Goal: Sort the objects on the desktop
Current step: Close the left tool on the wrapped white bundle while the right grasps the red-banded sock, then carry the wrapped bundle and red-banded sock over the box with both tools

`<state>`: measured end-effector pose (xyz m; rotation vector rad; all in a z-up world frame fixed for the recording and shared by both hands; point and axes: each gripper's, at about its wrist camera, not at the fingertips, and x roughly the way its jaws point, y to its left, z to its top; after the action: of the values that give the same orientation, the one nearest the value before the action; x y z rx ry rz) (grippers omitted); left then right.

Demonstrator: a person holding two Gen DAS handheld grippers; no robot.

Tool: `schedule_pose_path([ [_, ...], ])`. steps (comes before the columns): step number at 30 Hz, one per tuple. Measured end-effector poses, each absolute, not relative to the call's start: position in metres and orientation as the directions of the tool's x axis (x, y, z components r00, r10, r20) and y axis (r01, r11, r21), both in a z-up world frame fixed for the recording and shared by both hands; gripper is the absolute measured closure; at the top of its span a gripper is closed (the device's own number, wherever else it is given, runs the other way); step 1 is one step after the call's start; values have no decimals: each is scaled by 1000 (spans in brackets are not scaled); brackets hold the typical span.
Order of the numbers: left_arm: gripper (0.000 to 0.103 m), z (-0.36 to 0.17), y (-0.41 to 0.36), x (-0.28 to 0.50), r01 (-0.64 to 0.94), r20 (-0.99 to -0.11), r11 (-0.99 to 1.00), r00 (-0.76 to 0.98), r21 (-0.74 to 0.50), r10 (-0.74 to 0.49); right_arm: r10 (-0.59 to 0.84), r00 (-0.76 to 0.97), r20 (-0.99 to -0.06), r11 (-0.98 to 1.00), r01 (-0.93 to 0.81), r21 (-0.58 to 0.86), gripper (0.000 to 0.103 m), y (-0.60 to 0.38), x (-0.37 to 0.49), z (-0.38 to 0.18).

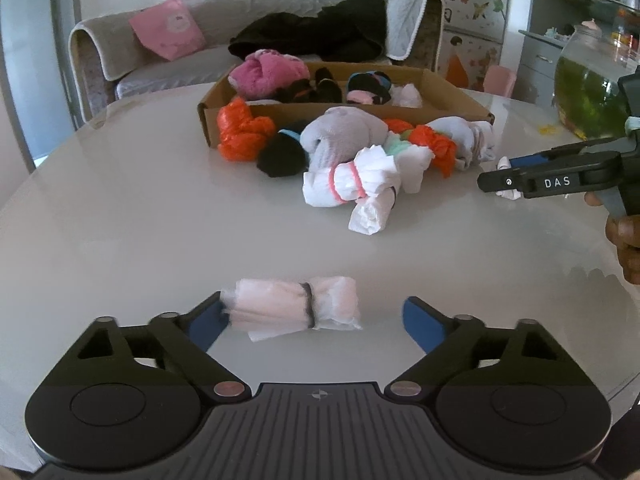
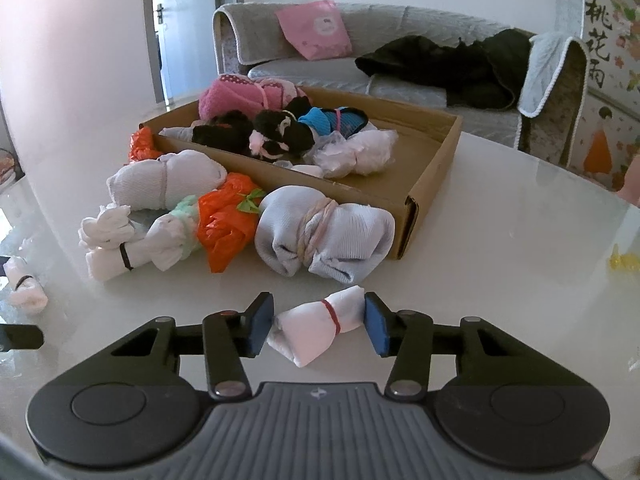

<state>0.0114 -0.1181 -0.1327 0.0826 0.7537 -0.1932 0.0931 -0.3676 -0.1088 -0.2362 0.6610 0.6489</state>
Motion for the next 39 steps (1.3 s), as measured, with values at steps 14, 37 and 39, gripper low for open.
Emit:
schedule_pose_path([
  [14, 31, -128, -112, 13, 198, -684, 980, 714, -11, -152, 471, 618, -629, 802, -597, 13, 60, -379, 95, -110],
  [37, 32, -9, -93, 75, 248, -629, 969, 753, -2, -194, 505, 686, -524, 832, -549, 83, 60, -391, 122, 7],
  [39, 31, 13, -103, 95, 275, -617, 961, 759, 14, -208, 509, 693, -510, 834, -545, 90, 60, -385, 135, 25],
])
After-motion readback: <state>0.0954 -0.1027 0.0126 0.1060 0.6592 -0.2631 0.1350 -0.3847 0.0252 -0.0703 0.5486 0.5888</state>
